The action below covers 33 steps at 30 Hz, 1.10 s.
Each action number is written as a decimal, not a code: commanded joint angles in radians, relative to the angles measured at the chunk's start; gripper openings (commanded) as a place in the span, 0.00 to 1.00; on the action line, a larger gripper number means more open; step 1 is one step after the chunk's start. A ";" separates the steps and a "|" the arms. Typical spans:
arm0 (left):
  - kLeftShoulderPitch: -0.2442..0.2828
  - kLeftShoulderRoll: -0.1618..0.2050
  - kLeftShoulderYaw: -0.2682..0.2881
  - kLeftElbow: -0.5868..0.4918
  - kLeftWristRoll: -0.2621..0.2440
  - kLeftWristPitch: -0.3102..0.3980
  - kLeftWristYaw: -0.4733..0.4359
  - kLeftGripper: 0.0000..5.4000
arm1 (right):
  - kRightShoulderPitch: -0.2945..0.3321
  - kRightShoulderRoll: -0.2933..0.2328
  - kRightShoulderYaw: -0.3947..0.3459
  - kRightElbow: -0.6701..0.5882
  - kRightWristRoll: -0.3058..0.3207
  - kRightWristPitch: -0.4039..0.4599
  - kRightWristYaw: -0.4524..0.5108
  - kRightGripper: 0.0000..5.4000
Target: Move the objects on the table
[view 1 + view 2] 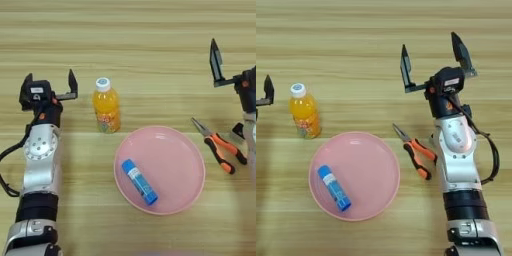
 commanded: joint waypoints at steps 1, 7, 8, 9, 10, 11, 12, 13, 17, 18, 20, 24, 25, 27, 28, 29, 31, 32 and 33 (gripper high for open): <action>0.003 -0.003 -0.014 0.028 0.005 0.016 -0.005 1.00 | 0.038 -0.080 0.023 -0.148 0.226 0.260 0.167 1.00; -0.007 -0.002 -0.022 0.058 0.012 -0.011 0.007 1.00 | 0.144 -0.320 0.095 -0.374 0.439 0.670 0.455 1.00; -0.009 -0.003 -0.023 0.061 0.013 -0.013 0.008 1.00 | 0.156 -0.350 0.110 -0.395 0.439 0.710 0.480 1.00; -0.010 -0.004 -0.023 0.063 0.013 -0.015 0.009 1.00 | 0.163 -0.371 0.126 -0.407 0.426 0.738 0.498 1.00; -0.011 -0.004 -0.024 0.065 0.013 -0.018 0.010 1.00 | 0.168 -0.395 0.149 -0.413 0.413 0.778 0.518 1.00; -0.012 -0.005 -0.025 0.067 0.013 -0.020 0.011 1.00 | 0.172 -0.416 0.171 -0.419 0.402 0.809 0.541 1.00; -0.013 -0.006 -0.026 0.068 0.013 -0.021 0.012 1.00 | 0.172 -0.432 0.190 -0.423 0.397 0.839 0.563 1.00; -0.013 -0.006 -0.027 0.069 0.014 -0.023 0.013 1.00 | 0.166 -0.448 0.214 -0.424 0.388 0.882 0.576 1.00; -0.013 -0.008 -0.031 0.069 0.020 -0.027 0.020 1.00 | 0.127 -0.455 0.285 -0.430 0.351 0.950 0.621 1.00; -0.012 -0.009 -0.032 0.068 0.021 -0.028 0.021 1.00 | 0.118 -0.454 0.300 -0.439 0.353 0.972 0.633 1.00; -0.012 -0.010 -0.033 0.068 0.021 -0.029 0.024 1.00 | 0.086 -0.440 0.337 -0.448 0.341 1.025 0.632 1.00; -0.010 -0.013 -0.036 0.065 0.023 -0.031 0.029 1.00 | 0.017 -0.393 0.401 -0.466 0.327 1.130 0.598 1.00; -0.010 -0.014 -0.037 0.064 0.023 -0.031 0.030 1.00 | 0.006 -0.383 0.412 -0.474 0.324 1.149 0.593 1.00; -0.009 -0.016 -0.040 0.061 0.025 -0.032 0.033 1.00 | -0.017 -0.364 0.433 -0.482 0.316 1.184 0.580 1.00; -0.009 -0.016 -0.041 0.060 0.025 -0.032 0.034 1.00 | -0.027 -0.356 0.445 -0.482 0.310 1.198 0.575 1.00; -0.008 -0.017 -0.042 0.059 0.026 -0.032 0.034 1.00 | -0.039 -0.346 0.458 -0.481 0.302 1.212 0.570 1.00; -0.007 -0.019 -0.043 0.057 0.027 -0.032 0.036 1.00 | -0.059 -0.331 0.488 -0.478 0.284 1.238 0.563 1.00; -0.007 -0.019 -0.043 0.056 0.028 -0.032 0.036 1.00 | -0.069 -0.325 0.503 -0.475 0.275 1.248 0.561 1.00; -0.006 -0.020 -0.044 0.055 0.028 -0.032 0.037 1.00 | -0.077 -0.320 0.517 -0.473 0.264 1.258 0.560 1.00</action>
